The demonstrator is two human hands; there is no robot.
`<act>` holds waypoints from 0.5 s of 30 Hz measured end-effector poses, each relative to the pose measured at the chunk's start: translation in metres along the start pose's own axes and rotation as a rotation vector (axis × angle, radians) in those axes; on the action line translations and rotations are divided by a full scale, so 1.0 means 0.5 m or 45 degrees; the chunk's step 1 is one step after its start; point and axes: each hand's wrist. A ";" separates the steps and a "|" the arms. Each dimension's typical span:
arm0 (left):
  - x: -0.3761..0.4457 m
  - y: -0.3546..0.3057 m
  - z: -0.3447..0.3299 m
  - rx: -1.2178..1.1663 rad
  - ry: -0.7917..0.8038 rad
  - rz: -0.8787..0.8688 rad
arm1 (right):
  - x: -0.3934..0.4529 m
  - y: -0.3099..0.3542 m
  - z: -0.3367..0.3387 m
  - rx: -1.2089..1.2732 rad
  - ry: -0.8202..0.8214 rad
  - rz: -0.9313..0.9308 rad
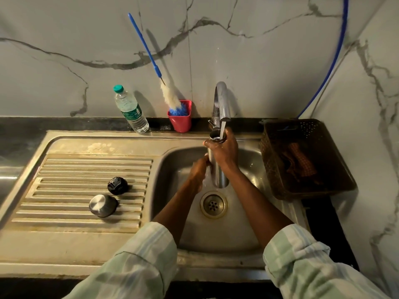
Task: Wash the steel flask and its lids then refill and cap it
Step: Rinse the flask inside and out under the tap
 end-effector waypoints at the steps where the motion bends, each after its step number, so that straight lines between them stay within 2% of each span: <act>1: 0.001 -0.010 0.000 -0.070 0.021 -0.109 | -0.001 0.005 0.005 0.012 -0.008 -0.009; 3: 0.006 -0.023 0.006 -0.157 0.128 -0.257 | 0.005 0.013 0.015 0.028 -0.056 -0.021; 7: 0.021 -0.029 0.007 0.388 0.480 -0.478 | 0.010 0.028 0.015 0.013 -0.064 -0.083; 9: 0.022 -0.027 -0.007 0.514 0.382 -0.515 | 0.008 0.023 0.011 0.016 0.009 -0.063; 12: 0.032 -0.031 -0.015 0.511 0.144 -0.590 | 0.008 0.007 0.007 0.105 0.165 -0.034; 15: 0.035 -0.051 -0.013 0.421 0.159 -0.639 | 0.002 -0.016 0.017 0.226 0.288 -0.042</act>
Point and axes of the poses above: each hand's wrist, its own x-axis towards the middle knuckle, its own z-axis out of the back of the hand, y = z × x, and after that the axes turned 15 degrees about -z, right-handed
